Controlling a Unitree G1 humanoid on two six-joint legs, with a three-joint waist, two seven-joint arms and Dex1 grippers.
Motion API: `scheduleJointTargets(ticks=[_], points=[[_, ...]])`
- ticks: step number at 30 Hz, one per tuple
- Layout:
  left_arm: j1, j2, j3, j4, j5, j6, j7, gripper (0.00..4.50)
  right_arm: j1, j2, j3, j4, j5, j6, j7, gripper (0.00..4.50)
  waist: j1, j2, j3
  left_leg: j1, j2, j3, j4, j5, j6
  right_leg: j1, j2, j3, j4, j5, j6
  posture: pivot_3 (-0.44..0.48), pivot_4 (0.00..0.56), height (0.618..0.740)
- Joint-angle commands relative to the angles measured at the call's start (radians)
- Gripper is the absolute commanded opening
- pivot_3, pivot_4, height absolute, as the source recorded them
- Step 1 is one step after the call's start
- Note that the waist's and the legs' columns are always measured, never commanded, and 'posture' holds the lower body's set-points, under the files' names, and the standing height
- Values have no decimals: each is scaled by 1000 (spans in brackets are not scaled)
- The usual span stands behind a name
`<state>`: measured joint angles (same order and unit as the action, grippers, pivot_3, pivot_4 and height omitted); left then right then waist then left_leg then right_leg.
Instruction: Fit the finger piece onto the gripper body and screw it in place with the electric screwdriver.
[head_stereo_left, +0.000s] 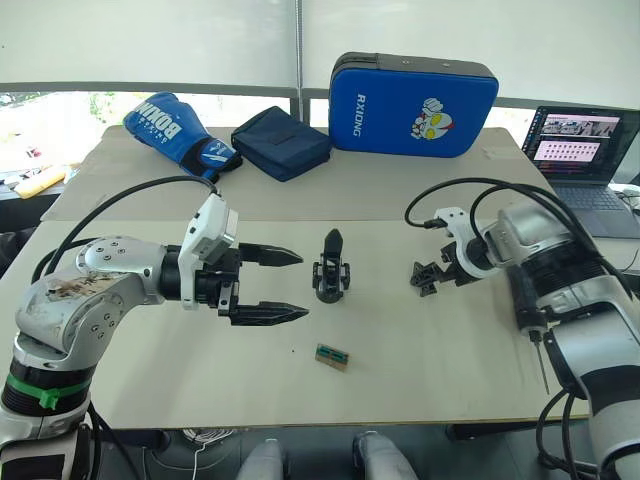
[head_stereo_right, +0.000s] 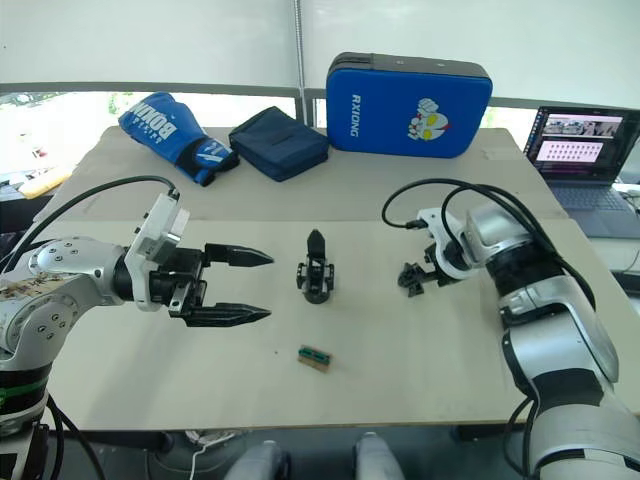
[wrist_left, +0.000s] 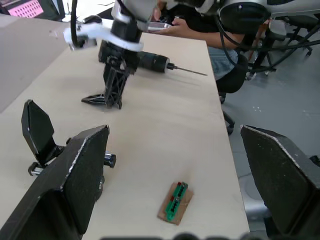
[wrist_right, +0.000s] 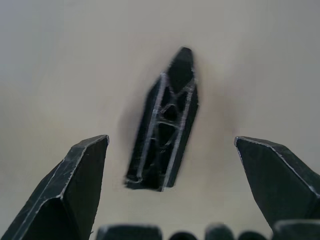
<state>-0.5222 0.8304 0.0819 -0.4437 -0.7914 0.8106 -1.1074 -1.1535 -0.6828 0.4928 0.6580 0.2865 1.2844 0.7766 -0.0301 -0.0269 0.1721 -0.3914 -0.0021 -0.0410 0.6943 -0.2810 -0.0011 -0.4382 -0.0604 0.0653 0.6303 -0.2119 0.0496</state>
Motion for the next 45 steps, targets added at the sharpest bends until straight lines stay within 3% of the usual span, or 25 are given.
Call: scheduleJointTargets(ticks=[1, 6, 8, 9, 11, 15, 19, 23, 28, 31, 34, 39, 40, 42, 45], points=[[-13, 5, 24, -23, -10, -12, 28, 4500, -22, 15, 18, 70, -67, -70, 54, 3701, -4, 0, 0, 0, 0, 0, 0, 0, 0, 0, 0, 0, 0, 0, 0, 0, 150, 740], [-28, -5, 22, 17, 12, -14, 78, 4500, -3, 9, 33, 39, -119, -161, 161, 1941, -13, 0, 0, 1, 0, -1, 0, 0, 0, 0, 0, 0, 1, 0, 0, 0, 150, 740], [-35, -24, 47, 33, -31, 30, 124, 4500, 29, -52, 41, -51, -150, -329, 253, 1241, -13, 0, 0, 1, 0, -1, -1, 0, 0, 0, 1, 0, 1, 0, 0, 0, 150, 740], [-35, -32, 59, 37, -49, 46, 143, 4500, 42, -75, 33, -92, -158, -398, 286, 1115, -13, 1, 0, 0, 0, -1, -1, 0, 0, -1, 0, 0, 1, 0, 0, 0, 150, 740], [-35, -55, 79, 37, -73, 75, 200, 4500, 54, -98, -29, -168, -138, -462, 317, 1117, -13, 3, 2, 0, 0, -1, 0, 0, 0, -1, 0, 0, 1, 0, 0, 0, 150, 740], [-87, -204, 151, 84, -176, 190, 473, 4500, 111, -91, -190, -397, -95, -566, 264, 1117, -13, 3, 2, -1, 0, -6, 0, 0, 0, -2, 0, 1, 2, 0, 0, 0, 150, 740], [-150, -408, 210, 144, -275, 235, 759, 4500, 175, 35, -292, -602, -101, -615, 84, 1117, -10, 2, 1, 0, 0, -10, 0, 0, 0, -1, 0, 1, 3, 0, 0, 0, 150, 740], [-214, -558, 264, 227, -323, 224, 987, 4500, 214, 175, -313, -733, -119, -631, -47, 1117, -7, 2, 1, -1, -1, -10, 1, 2, -4, -4, -2, 2, 12, 1, 0, 0, 150, 740], [-244, -605, 277, 270, -355, 222, 1074, 4500, 248, 265, -302, -831, -98, -583, -103, 1117, -3, 2, 1, -1, -2, -10, 1, 4, -6, -5, -2, 1, 12, 1, 0, 0, 150, 740], [-247, -601, 282, 272, -372, 215, 1075, 3753, 258, 282, -301, -860, -86, -568, -101, 1117, -3, 2, 1, -1, -2, -10, 1, 4, -7, -4, -2, 1, 12, 1, 0, 0, 150, 740], [-250, -595, 289, 283, -388, 218, 1091, 2461, 257, 307, -324, -880, -48, -524, -105, 1117, -5, 2, 1, -1, -2, -10, 0, 5, -9, -4, -2, 1, 12, 1, 0, 0, 150, 740], [-256, -608, 309, 289, -424, 191, 1109, 2445, 249, 339, -370, -880, 13, -441, -128, 1117, -7, 2, 1, 0, -2, -10, 0, 5, -10, -4, -1, 1, 12, 1, 0, 0, 150, 740], [-255, -605, 306, 288, -423, 188, 1109, 2220, 245, 343, -376, -877, 17, -433, -133, 1117, -7, 2, 1, 0, -2, -10, 0, 5, -10, -4, -1, 1, 12, 1, 0, 0, 150, 740], [-249, -596, 298, 288, -416, 187, 1113, 1637, 241, 347, -382, -879, 26, -423, -143, 1117, -7, 2, 1, 0, -2, -10, 0, 6, -10, -4, -1, 1, 12, 1, 0, 0, 150, 740], [-246, -588, 294, 304, -407, 181, 1122, 235, 236, 351, -383, -877, 31, -422, -155, 1117, -7, 2, 1, 0, -2, -10, 0, 6, -10, -4, -1, 1, 12, 1, 0, 0, 150, 740]])
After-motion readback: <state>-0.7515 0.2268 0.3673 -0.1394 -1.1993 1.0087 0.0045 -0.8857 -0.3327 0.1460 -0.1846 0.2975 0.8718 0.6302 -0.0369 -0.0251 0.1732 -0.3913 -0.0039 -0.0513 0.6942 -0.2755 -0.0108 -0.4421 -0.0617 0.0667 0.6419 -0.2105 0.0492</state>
